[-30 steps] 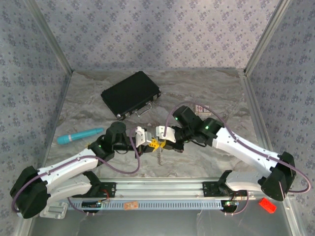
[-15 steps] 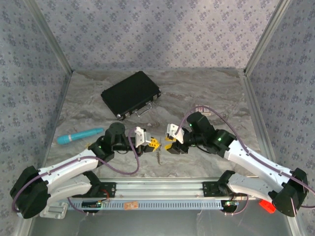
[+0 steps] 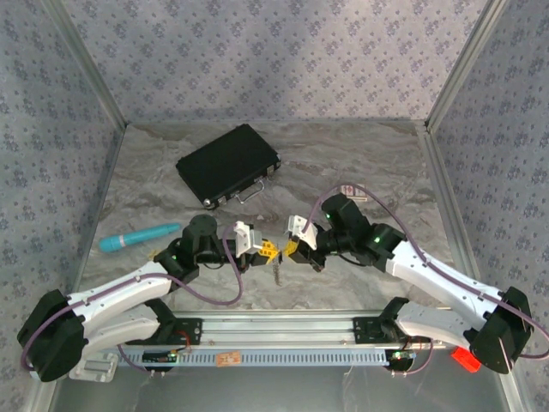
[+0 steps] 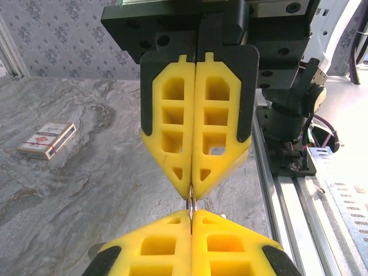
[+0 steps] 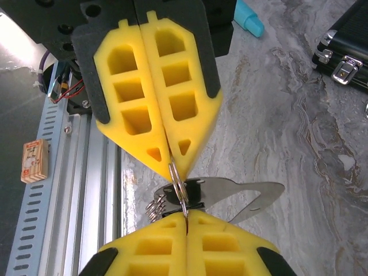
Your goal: Put the keys on the keyring
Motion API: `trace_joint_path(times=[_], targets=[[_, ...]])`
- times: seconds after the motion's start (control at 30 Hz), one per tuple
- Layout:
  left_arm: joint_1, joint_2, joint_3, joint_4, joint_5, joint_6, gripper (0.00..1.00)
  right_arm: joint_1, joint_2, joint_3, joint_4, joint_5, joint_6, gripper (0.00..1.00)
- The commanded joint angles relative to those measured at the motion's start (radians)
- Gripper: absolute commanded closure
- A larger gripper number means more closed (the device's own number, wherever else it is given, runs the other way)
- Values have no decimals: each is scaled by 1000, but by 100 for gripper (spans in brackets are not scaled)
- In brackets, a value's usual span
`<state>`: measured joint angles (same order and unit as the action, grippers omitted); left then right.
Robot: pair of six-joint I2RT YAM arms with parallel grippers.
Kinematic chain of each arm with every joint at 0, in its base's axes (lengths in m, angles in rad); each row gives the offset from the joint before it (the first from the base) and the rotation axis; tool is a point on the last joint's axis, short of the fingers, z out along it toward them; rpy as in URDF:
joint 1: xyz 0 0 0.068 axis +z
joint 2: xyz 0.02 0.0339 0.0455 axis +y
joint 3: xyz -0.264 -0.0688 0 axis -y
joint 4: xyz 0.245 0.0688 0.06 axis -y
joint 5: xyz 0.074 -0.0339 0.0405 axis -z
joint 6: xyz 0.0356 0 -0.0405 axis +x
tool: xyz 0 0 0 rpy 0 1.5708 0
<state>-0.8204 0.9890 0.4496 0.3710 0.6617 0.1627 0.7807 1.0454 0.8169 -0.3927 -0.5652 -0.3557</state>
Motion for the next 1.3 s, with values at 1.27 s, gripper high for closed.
trace_joint_path(times=[1.27], targets=[[-6, 21, -74, 269, 4, -143, 97, 29, 4, -43, 158, -2, -5, 100]])
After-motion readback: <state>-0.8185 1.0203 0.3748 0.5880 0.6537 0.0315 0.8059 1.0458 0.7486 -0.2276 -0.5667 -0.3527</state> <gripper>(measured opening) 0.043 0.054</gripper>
